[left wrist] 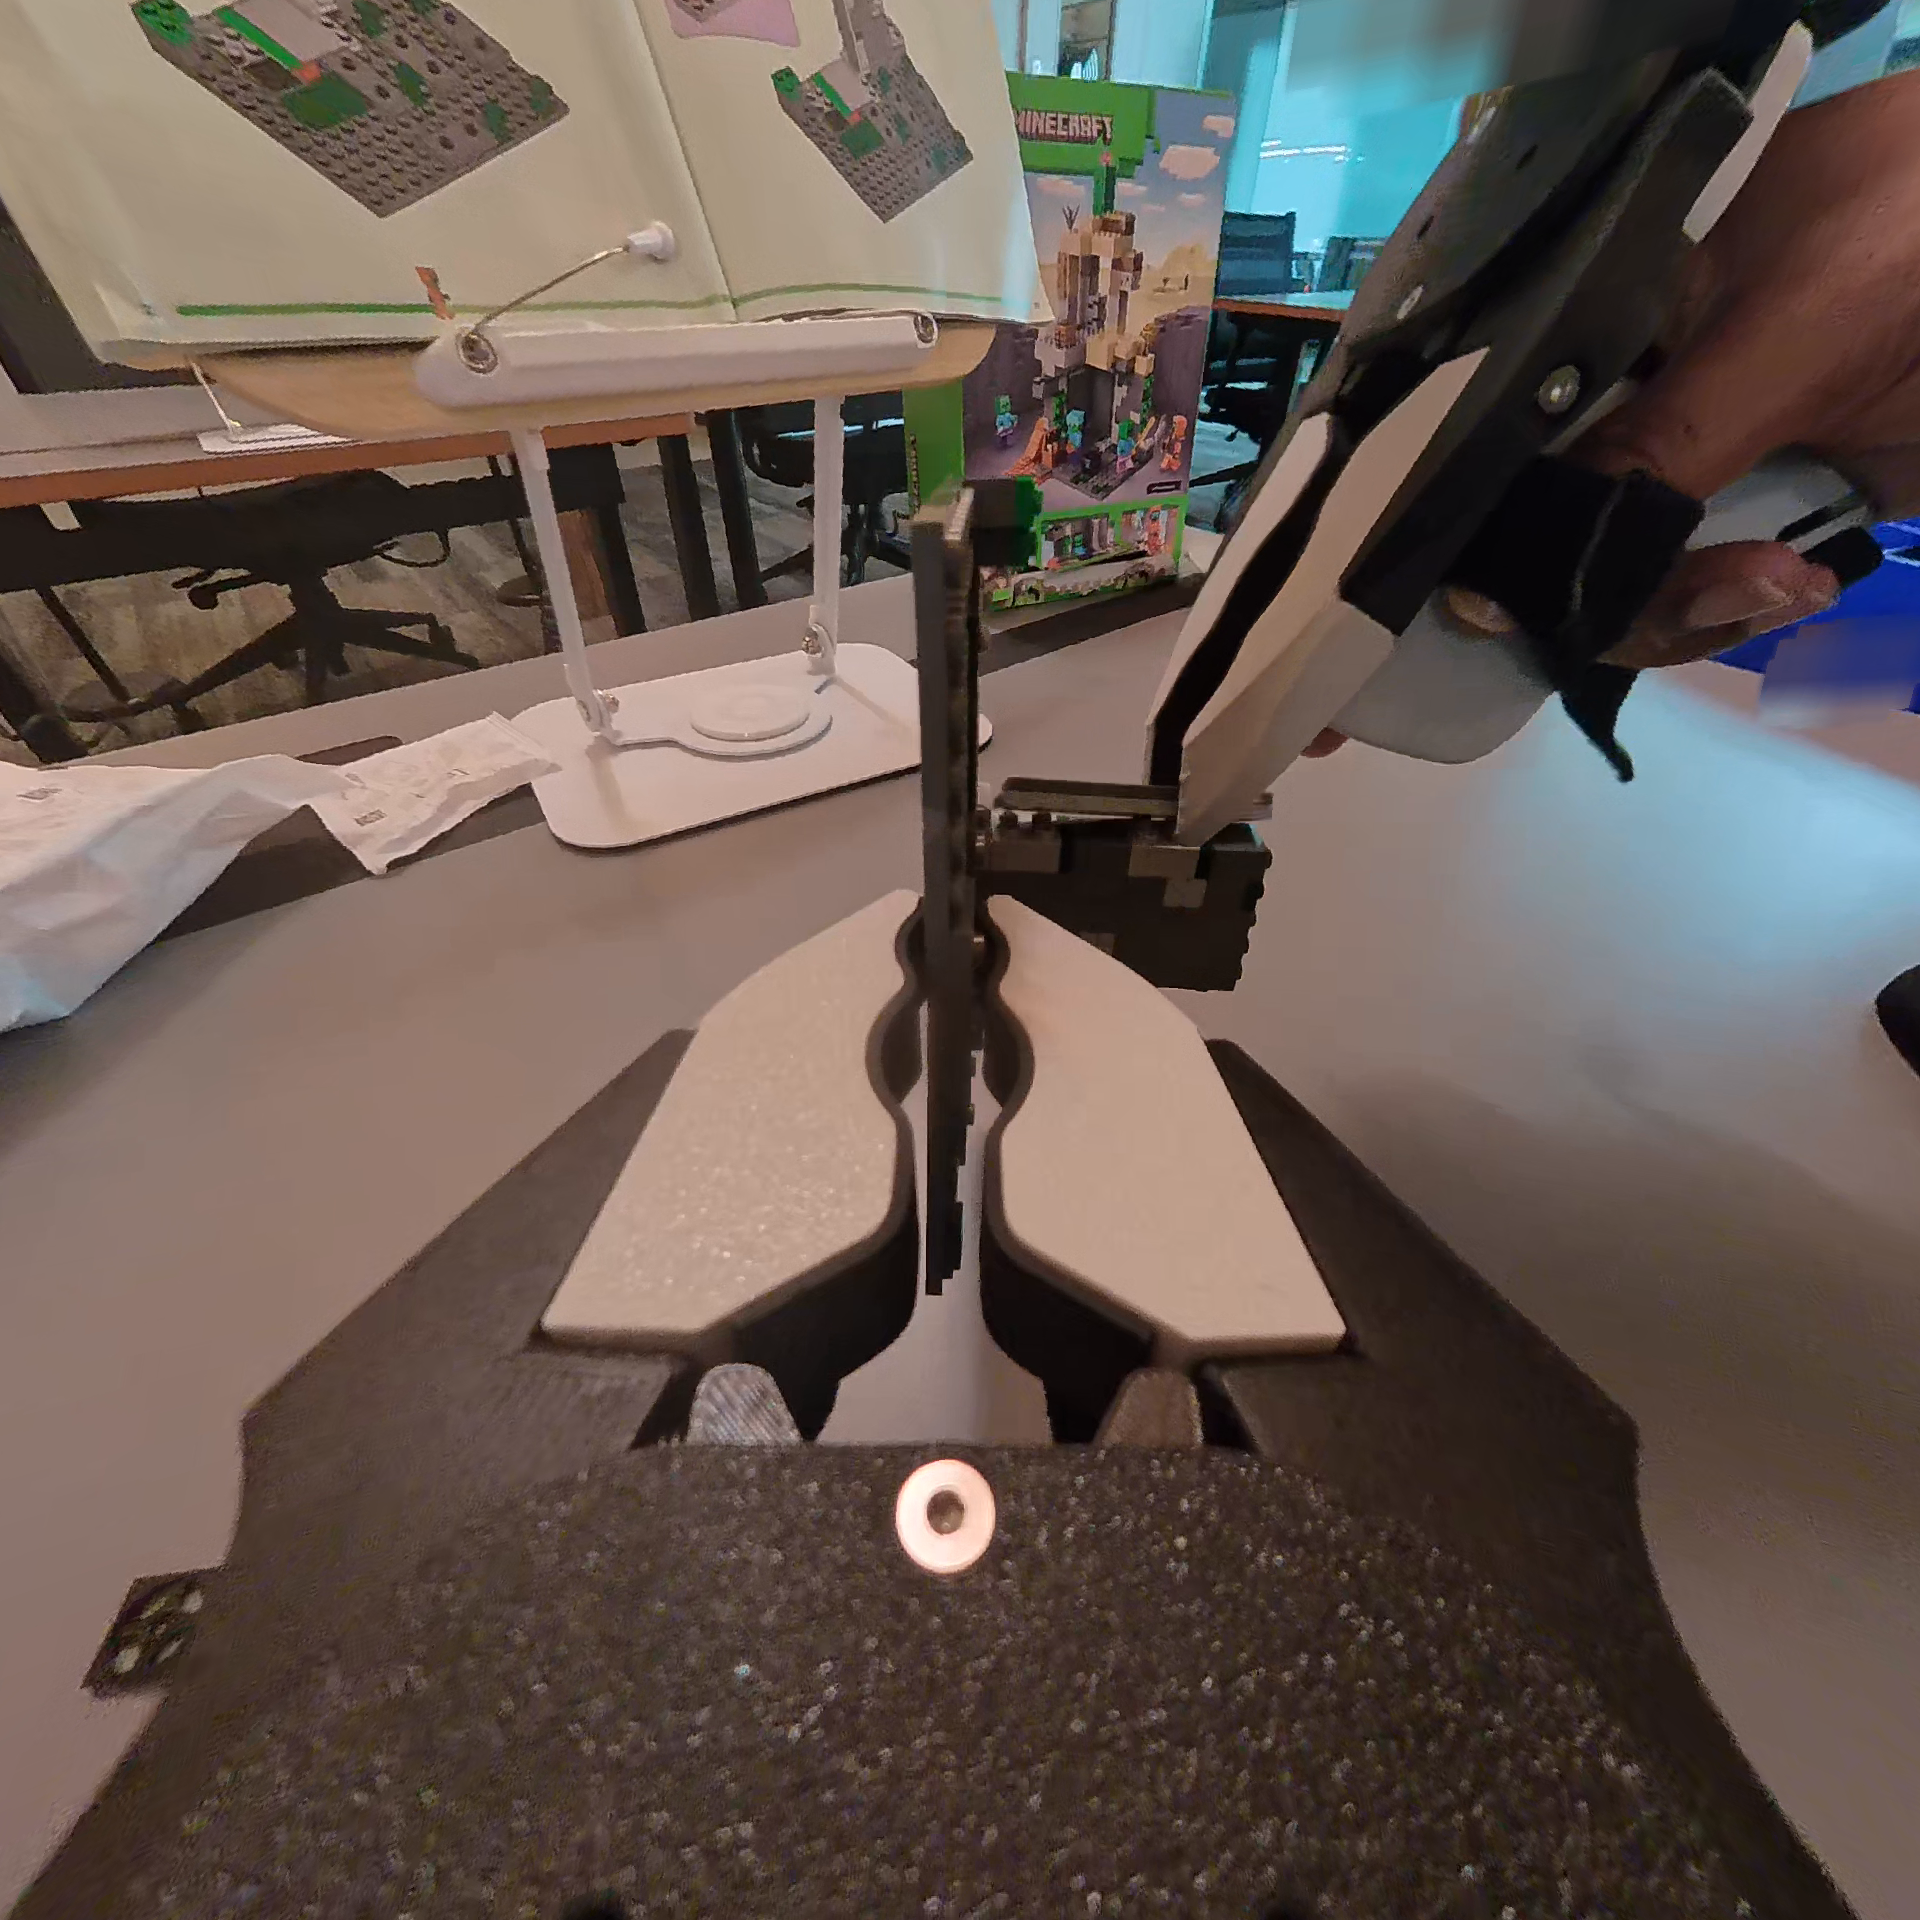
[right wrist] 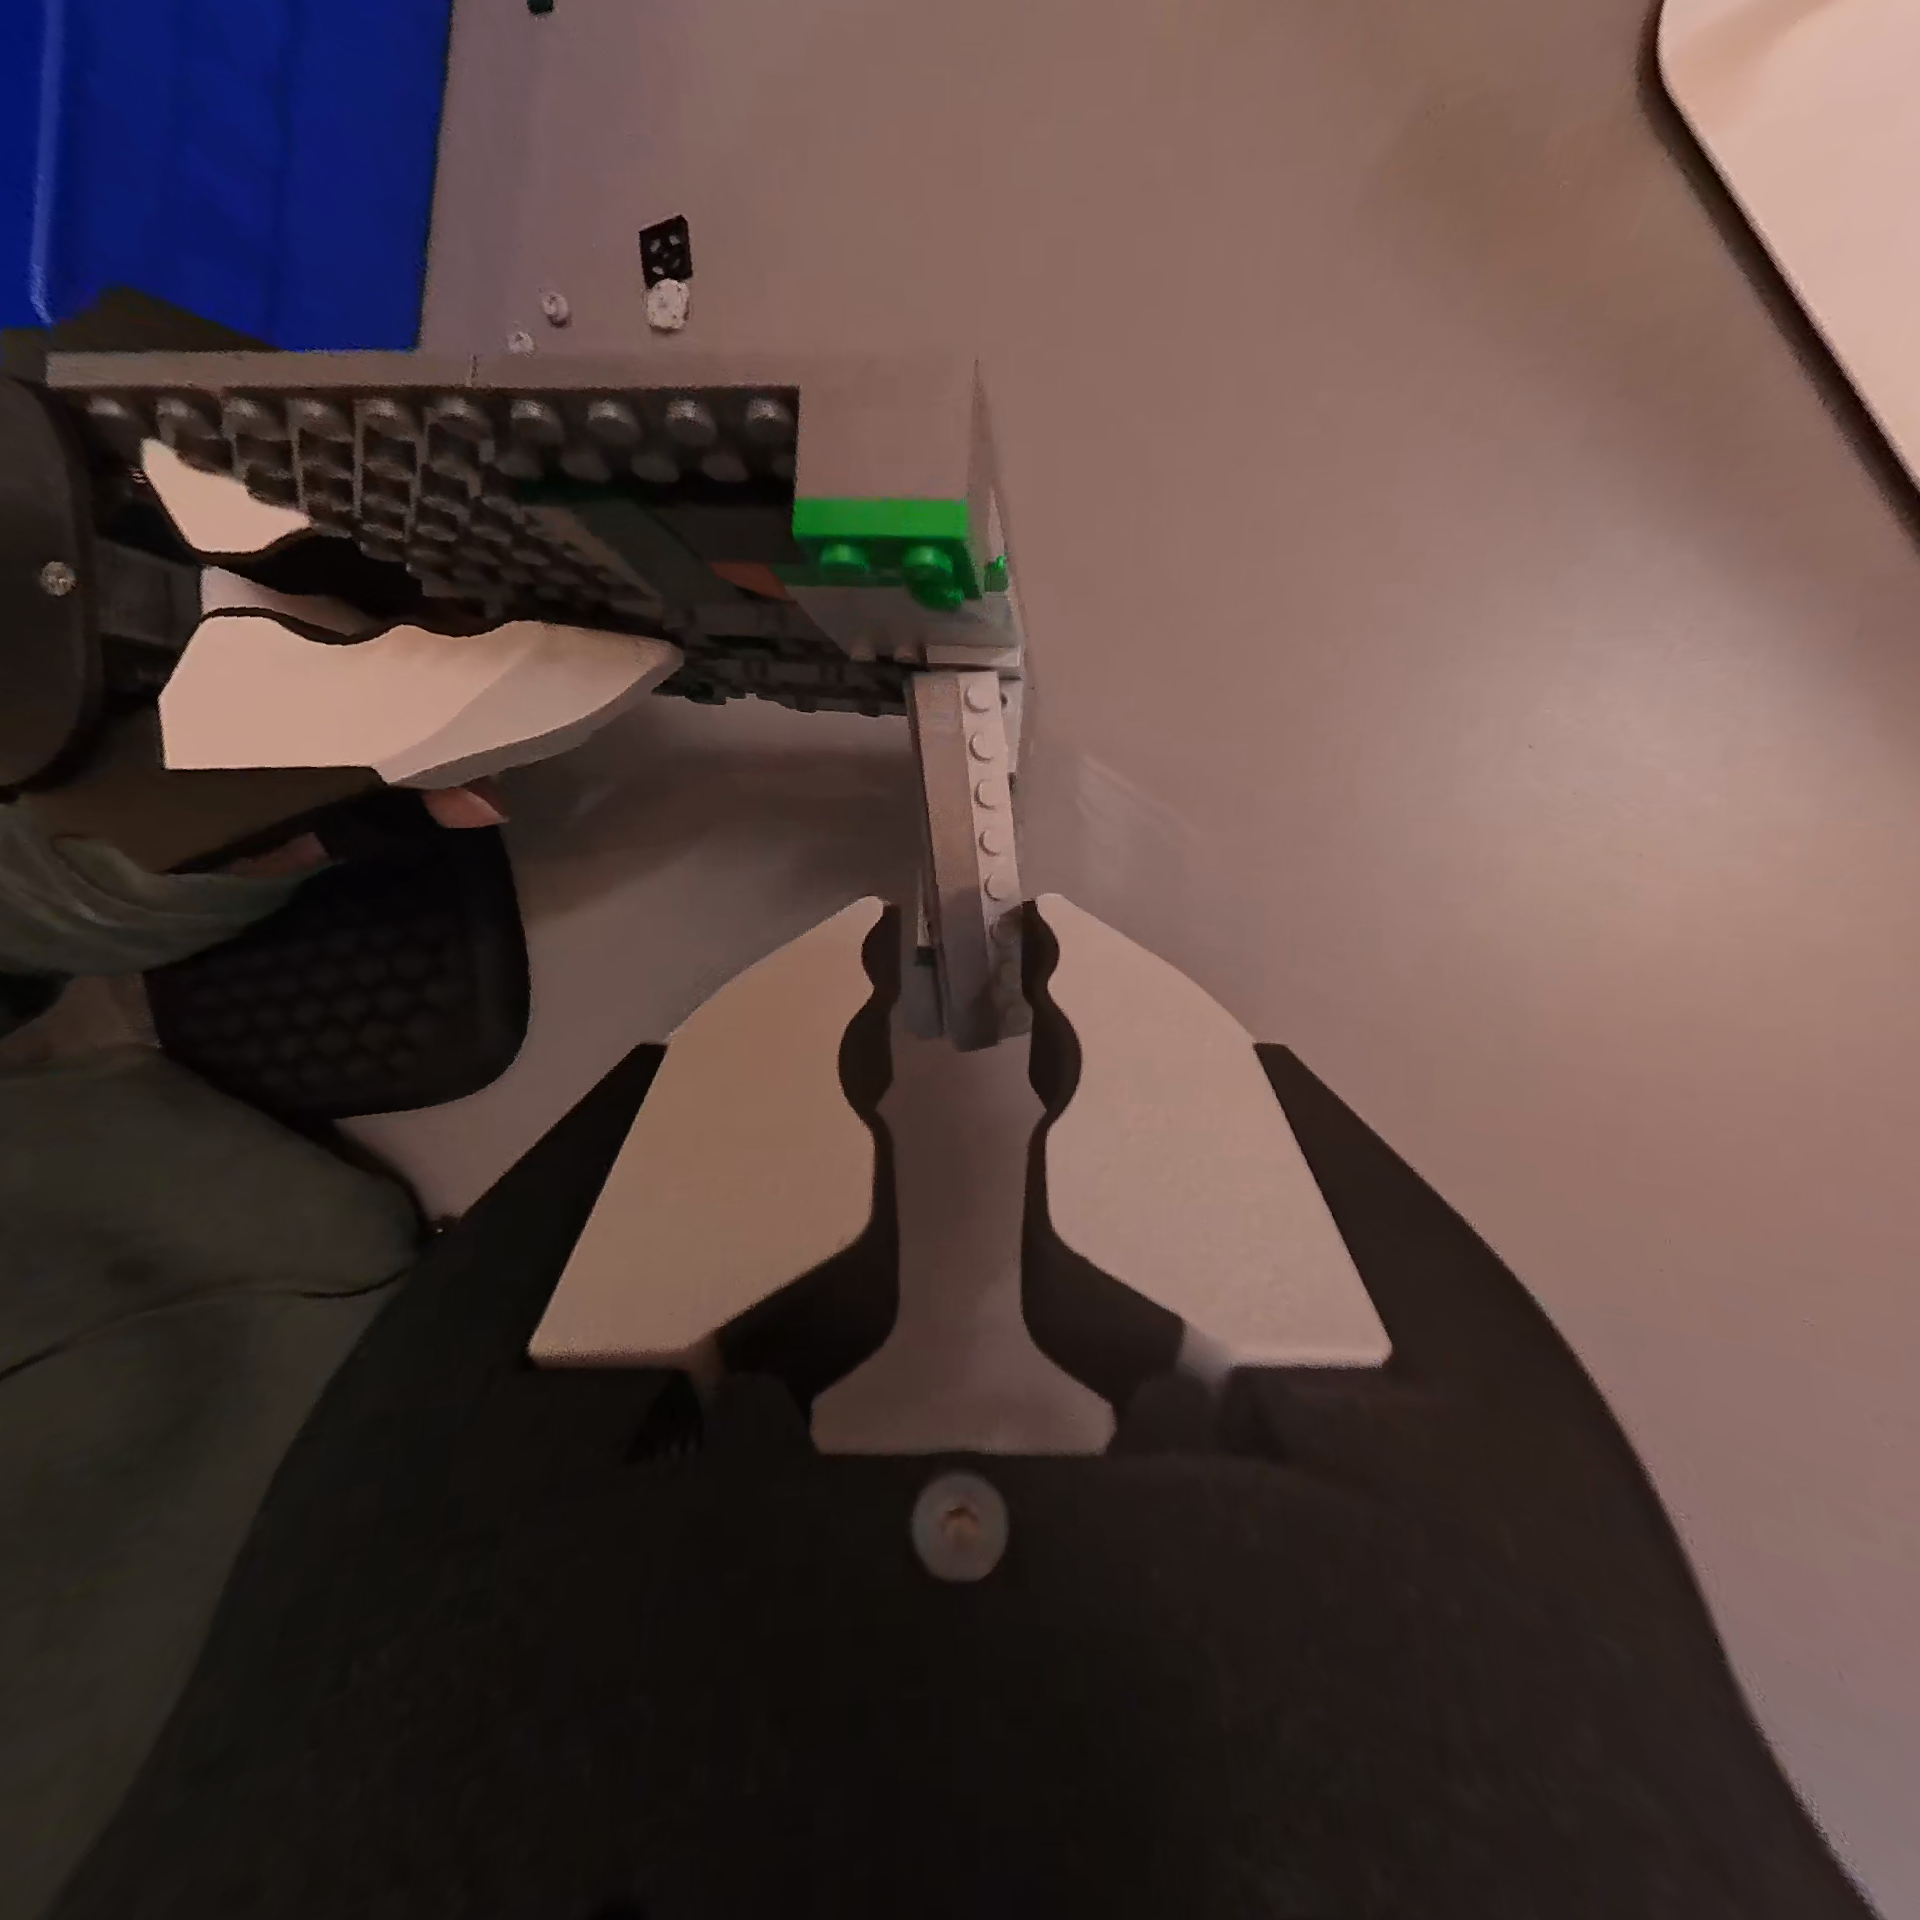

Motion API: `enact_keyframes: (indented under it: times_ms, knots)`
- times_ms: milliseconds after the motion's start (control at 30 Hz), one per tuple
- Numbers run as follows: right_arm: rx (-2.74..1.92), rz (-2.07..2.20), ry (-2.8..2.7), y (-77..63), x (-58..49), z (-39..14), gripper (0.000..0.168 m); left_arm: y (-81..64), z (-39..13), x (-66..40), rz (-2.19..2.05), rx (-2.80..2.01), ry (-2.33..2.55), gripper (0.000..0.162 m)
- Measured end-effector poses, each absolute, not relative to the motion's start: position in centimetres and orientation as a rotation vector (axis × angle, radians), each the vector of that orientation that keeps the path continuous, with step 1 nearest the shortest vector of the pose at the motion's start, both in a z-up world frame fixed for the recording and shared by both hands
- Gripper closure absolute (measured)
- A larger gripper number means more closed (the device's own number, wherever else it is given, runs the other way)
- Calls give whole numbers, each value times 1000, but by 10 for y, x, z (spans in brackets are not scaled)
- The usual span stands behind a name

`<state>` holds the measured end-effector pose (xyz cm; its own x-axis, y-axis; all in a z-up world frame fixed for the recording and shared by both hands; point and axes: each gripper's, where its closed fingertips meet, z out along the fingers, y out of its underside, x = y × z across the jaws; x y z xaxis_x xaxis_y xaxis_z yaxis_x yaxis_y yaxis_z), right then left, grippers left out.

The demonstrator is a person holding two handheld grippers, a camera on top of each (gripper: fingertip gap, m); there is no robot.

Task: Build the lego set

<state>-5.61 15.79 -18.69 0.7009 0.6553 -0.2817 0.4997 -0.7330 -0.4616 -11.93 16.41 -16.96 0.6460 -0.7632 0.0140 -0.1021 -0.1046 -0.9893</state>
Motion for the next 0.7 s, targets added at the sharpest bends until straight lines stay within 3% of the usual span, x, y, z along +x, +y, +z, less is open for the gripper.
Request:
enact_keyframes:
  times_ms: [700]
  knots:
    - [-2245,894,-1045,145,-53,-152,147,152,-162,-112,-819,-1562,760,156]
